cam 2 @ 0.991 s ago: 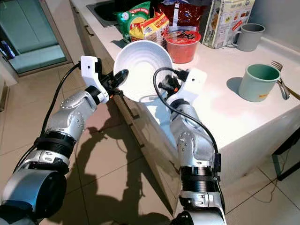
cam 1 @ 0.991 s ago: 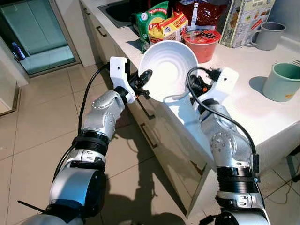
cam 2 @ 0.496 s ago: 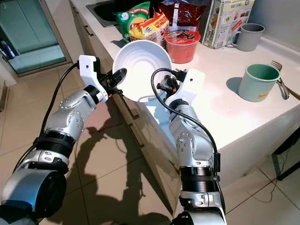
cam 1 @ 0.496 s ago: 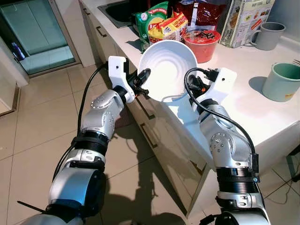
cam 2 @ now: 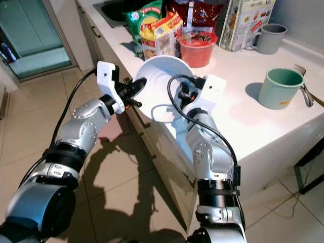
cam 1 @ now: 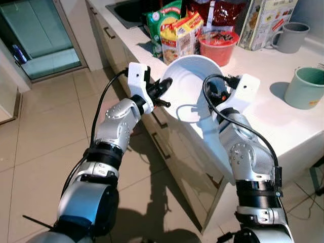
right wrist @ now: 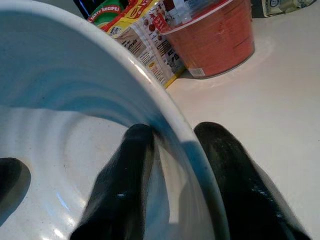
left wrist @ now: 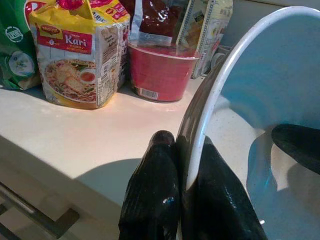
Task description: Setting the table
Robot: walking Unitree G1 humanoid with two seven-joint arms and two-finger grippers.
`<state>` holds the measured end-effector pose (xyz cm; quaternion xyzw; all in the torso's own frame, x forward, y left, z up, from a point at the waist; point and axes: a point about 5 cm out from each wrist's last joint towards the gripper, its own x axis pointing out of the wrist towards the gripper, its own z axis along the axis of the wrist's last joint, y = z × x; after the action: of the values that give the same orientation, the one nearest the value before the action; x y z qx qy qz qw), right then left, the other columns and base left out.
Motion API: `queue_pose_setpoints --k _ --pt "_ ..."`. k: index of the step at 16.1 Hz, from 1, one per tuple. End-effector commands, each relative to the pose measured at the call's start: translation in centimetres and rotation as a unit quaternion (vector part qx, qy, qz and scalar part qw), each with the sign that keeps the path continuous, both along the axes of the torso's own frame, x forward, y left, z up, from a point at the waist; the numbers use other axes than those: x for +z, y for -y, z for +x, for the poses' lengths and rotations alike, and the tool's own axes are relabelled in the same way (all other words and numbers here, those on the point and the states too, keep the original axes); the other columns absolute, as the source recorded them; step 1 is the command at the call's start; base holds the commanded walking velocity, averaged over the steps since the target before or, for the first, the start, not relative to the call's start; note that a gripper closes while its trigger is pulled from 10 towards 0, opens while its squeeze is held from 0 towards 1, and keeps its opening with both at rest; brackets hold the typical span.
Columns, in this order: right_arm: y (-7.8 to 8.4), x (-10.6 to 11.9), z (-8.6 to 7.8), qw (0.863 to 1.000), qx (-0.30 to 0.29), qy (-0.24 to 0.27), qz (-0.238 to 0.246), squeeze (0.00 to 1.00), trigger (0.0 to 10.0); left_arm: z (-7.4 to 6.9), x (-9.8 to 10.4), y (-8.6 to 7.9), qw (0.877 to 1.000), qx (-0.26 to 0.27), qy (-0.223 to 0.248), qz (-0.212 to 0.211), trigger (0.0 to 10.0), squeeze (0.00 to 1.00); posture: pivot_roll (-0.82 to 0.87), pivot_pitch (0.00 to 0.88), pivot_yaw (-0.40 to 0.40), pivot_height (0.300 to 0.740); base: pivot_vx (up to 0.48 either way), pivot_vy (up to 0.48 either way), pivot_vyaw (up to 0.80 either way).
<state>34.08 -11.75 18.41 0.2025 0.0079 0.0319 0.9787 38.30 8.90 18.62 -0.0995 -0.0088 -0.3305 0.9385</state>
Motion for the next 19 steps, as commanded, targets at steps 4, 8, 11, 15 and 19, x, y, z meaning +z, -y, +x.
queue_pose_setpoints --k 4,8,11,15,19 --pt "-0.3 0.8 0.2 1.0 0.0 0.012 0.005 1.0 10.0 -0.1 0.5 0.7 0.999 -0.033 0.012 0.007 0.0 0.0 -0.01 0.0 0.116 0.74 0.0 0.0 0.0" --pt "-0.2 2.0 0.1 0.999 -0.001 0.034 -0.013 0.0 10.0 0.1 0.1 -0.1 1.0 -0.017 0.007 0.024 0.0 0.0 -0.02 0.0 0.118 0.74 0.0 0.0 0.0" --pt "-0.3 4.1 -1.1 0.995 0.059 0.072 -0.042 0.0 10.0 0.6 -0.1 -1.1 0.999 0.003 0.001 0.04 0.0 0.0 -0.02 0.0 0.119 0.74 0.0 0.0 0.0" --pt "1.1 1.7 -4.4 0.986 0.135 0.041 -0.089 0.0 10.0 1.2 -0.2 -2.0 0.998 0.025 -0.007 0.049 0.0 0.0 -0.04 0.0 0.115 0.74 0.0 0.0 0.0" --pt "3.8 -2.3 -9.8 0.975 0.163 -0.027 -0.151 0.0 10.0 2.1 0.4 -3.1 0.996 0.059 -0.013 0.069 0.0 0.0 -0.09 0.0 0.114 0.74 0.0 0.0 0.0"
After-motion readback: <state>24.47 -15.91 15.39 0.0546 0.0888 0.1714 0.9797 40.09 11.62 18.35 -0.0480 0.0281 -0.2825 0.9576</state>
